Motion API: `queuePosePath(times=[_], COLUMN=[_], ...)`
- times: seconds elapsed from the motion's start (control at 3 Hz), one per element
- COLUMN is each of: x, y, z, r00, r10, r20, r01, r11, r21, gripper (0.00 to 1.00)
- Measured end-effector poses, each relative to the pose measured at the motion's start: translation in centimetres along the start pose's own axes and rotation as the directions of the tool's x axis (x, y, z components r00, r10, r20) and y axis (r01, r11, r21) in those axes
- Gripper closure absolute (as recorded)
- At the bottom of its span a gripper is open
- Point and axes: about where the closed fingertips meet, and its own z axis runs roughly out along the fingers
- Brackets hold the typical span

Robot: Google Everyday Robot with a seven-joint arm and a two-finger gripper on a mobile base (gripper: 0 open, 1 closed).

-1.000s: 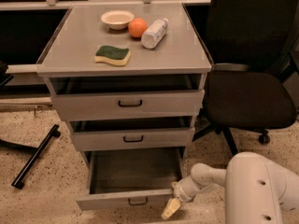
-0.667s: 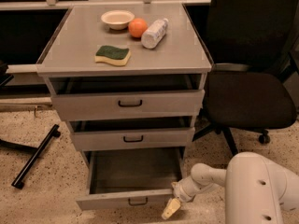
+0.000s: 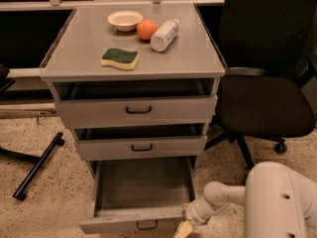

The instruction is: Open bottom drawer

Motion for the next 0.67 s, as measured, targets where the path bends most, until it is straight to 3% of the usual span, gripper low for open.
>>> queuePosePath(times=[0.33, 0.67], x=[1.51, 1.51], y=[1.57, 1.57], z=[-0.23, -0.23], r00=[0.999, 0.999], r10=[0.045, 0.045], r20=[0.014, 0.014], r01=[-0.045, -0.045], r11=[0.9990, 0.9990], r21=[-0.004, -0.004], gripper=[0.00, 0.00])
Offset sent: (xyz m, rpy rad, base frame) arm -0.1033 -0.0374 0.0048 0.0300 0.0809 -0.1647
